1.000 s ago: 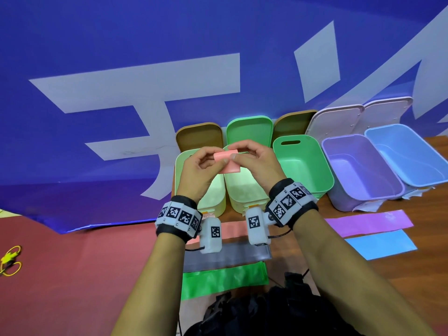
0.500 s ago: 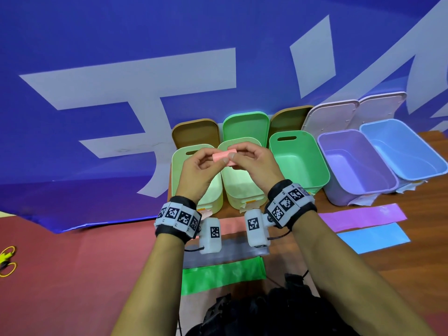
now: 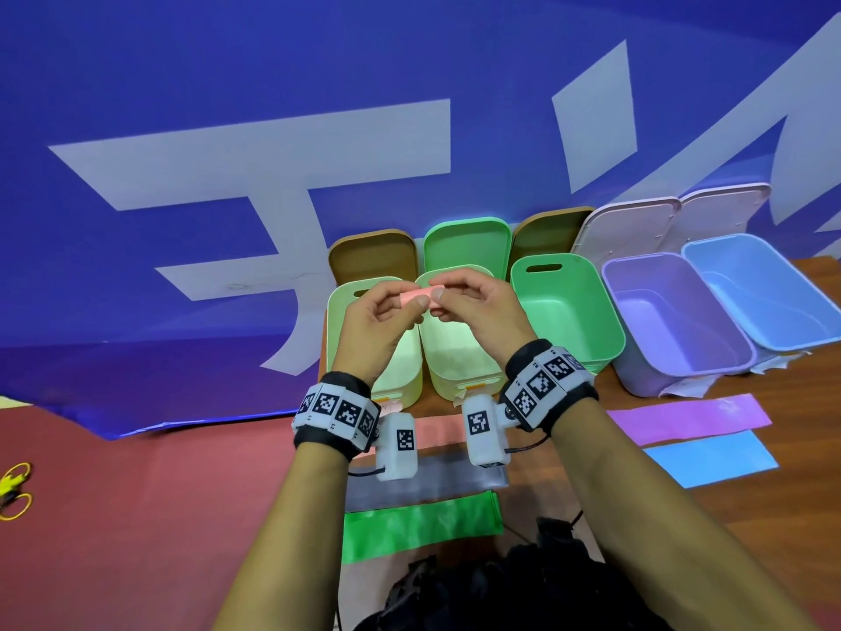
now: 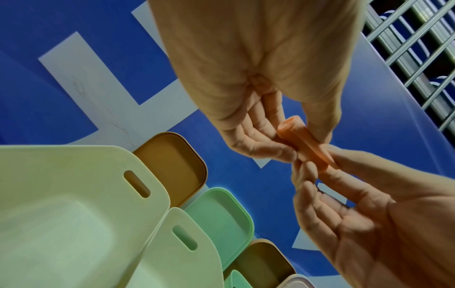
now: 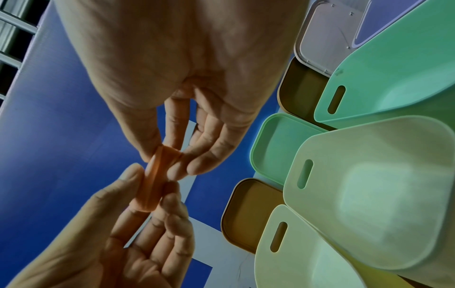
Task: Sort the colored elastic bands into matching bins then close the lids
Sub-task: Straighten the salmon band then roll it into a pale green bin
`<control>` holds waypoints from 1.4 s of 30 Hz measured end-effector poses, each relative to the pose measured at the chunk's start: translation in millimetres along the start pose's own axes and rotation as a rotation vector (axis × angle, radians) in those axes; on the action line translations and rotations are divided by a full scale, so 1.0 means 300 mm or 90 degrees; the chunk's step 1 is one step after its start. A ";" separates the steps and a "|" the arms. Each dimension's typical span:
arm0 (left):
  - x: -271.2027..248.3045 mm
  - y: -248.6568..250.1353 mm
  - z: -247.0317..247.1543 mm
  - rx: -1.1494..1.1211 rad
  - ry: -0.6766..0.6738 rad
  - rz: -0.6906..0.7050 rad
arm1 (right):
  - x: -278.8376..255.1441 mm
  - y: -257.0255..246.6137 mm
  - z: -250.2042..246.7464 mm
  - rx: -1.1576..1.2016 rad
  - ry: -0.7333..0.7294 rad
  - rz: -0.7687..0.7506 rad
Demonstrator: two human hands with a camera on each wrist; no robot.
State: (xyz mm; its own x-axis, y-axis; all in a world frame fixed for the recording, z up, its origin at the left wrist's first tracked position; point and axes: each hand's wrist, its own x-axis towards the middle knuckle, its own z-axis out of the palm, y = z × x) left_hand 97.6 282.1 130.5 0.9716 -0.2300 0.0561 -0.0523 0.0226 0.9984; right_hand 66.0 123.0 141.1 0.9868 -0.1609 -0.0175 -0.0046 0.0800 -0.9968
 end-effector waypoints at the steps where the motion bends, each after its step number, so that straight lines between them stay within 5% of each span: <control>1: -0.001 0.002 -0.002 -0.002 0.000 0.002 | 0.002 0.002 0.001 0.001 0.002 0.002; 20: 0.014 -0.069 -0.049 0.036 0.004 -0.056 | 0.037 0.077 0.025 -0.043 0.006 0.040; 29: 0.053 -0.172 -0.109 0.228 0.030 -0.014 | 0.107 0.174 0.067 -0.144 -0.008 0.087; 42: 0.115 -0.368 -0.153 0.297 -0.040 -0.227 | 0.189 0.393 0.124 -0.348 -0.084 0.199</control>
State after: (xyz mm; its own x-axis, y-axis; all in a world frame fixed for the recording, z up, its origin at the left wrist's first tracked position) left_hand 147.5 316.4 21.7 0.9330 -0.2017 -0.2980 0.1658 -0.4940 0.8535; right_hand 127.5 159.9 25.5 0.9369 -0.0865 -0.3387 -0.3430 -0.4144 -0.8430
